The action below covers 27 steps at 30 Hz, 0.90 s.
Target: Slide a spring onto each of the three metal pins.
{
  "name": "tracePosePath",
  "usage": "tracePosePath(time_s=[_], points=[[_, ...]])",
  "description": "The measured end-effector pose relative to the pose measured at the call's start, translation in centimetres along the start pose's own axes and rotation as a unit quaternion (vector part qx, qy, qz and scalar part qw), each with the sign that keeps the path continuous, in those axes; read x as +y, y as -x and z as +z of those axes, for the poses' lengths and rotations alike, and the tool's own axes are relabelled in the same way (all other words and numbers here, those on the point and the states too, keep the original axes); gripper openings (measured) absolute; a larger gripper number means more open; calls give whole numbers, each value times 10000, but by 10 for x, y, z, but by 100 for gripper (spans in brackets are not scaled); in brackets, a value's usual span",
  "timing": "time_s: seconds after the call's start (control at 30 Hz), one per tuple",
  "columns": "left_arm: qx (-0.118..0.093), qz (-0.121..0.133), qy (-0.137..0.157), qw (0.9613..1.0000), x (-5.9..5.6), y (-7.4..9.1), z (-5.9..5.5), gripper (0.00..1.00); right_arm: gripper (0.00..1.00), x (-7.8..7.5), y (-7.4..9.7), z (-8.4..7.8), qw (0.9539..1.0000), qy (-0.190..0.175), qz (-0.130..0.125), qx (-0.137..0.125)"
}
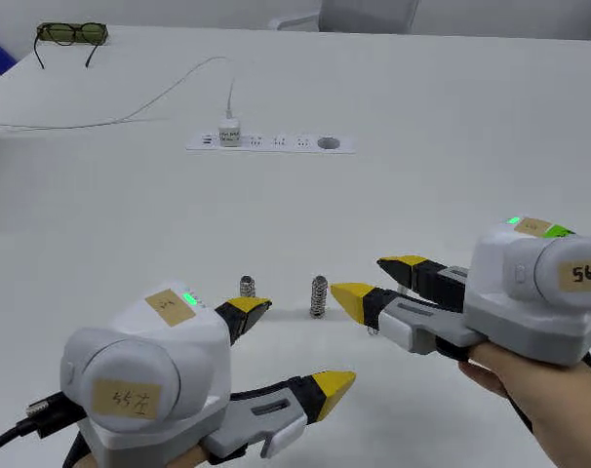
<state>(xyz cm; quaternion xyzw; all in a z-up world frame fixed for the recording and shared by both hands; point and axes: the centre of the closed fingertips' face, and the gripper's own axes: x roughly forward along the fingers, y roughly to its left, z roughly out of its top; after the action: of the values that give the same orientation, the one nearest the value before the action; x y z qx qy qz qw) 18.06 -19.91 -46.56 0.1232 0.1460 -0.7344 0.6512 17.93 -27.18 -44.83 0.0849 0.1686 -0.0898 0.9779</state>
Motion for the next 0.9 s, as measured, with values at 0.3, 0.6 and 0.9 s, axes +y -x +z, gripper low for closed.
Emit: tracePosePath(time_s=[0.3, 0.6, 0.9], points=[[93, -229, -237, 9994, -8, -16, 1, 58, 46, -7, 21, 4, 9999, 148, -15, -71], [187, -427, -460, 9979, -15, -36, 2, 53, 48, -12, 42, 2, 9998, 145, -13, -127], [388, -485, -654, 9959, -14, -59, -5, 48, 51, -13, 58, -1, 9997, 106, 33, -201]])
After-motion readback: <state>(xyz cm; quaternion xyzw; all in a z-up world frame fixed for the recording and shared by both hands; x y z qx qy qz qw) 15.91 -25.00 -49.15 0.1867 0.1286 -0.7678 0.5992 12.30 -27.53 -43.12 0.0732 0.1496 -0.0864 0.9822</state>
